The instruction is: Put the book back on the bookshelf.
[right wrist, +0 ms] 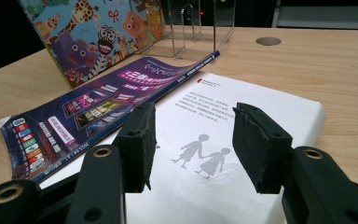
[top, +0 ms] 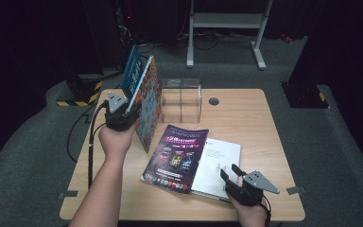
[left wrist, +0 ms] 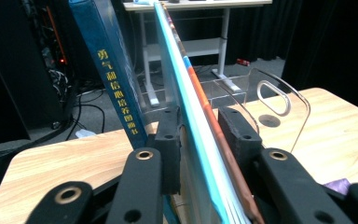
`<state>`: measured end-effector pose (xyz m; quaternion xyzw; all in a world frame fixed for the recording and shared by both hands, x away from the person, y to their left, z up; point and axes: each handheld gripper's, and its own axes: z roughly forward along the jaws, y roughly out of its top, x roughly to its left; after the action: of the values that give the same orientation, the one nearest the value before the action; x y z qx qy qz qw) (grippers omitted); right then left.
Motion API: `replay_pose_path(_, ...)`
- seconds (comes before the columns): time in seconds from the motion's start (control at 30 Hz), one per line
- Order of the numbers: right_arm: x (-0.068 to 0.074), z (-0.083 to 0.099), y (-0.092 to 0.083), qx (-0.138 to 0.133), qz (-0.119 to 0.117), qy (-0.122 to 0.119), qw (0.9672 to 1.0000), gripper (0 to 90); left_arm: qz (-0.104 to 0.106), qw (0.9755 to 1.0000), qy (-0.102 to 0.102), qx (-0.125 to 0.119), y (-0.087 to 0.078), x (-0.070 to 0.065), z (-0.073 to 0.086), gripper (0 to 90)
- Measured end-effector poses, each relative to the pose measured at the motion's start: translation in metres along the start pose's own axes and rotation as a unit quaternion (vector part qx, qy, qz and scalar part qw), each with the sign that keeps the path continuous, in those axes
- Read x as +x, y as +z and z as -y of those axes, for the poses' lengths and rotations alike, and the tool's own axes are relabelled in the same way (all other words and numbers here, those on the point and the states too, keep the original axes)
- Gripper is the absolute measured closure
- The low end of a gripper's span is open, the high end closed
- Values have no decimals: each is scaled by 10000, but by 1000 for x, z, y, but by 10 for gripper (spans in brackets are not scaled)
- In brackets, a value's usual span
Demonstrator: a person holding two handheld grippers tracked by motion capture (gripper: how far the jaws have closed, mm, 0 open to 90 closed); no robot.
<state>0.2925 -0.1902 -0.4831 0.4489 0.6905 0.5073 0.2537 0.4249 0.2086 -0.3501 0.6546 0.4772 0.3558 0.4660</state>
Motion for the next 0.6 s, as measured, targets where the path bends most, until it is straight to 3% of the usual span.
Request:
replay_pose_path(0.33, 2, 0, 1, 21, 8, -24, 10000, 494, 121, 9993, 364, 45, -8, 6, 2, 684)
replay_pose_path(0.53, 1, 1, 1, 25, 27, -17, 10000, 495, 182, 9989, 431, 46, -16, 12, 5, 677)
replay_pose_path(0.6, 2, 1, 2, 23, 22, -24, 10000, 495, 184, 9992, 363, 61, -17, 14, 6, 686)
